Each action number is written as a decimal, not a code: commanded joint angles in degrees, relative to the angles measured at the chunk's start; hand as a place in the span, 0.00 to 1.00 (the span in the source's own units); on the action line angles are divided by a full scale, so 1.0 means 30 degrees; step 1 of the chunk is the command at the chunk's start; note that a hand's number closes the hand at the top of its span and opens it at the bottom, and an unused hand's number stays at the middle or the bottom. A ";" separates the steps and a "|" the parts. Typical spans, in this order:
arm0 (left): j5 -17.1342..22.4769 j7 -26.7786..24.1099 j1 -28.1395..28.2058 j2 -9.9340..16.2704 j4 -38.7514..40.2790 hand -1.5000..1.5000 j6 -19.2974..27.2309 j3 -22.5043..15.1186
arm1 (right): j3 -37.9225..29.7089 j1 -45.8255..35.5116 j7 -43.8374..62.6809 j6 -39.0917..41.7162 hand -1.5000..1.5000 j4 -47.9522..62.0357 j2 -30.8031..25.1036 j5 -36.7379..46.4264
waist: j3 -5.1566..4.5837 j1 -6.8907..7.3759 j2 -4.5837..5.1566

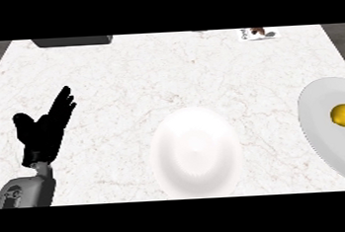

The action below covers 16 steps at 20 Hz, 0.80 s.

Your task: Pick the lemon from the plate and place it in the plate

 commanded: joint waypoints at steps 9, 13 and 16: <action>-0.0218 -0.0464 0.0332 -0.0148 -0.0155 0.50 -0.0527 0.0413 | -0.0767 0.0384 -0.5156 0.1482 0.00 0.6304 -0.3457 0.0276 | 0.0016 0.0173 0.0040; -0.0363 -0.0366 0.0300 -0.0242 0.0019 0.50 -0.0621 0.0343 | -0.0473 -0.0037 -0.7835 0.1349 0.00 0.9684 -0.4524 0.1313 | 0.0026 0.0237 0.0057; -0.0279 0.0178 0.0286 -0.0151 -0.0736 0.50 -0.0621 0.0477 | -0.1222 0.0913 -0.7687 0.2635 0.00 1.0088 -0.5796 0.0564 | 0.0021 0.0162 0.0038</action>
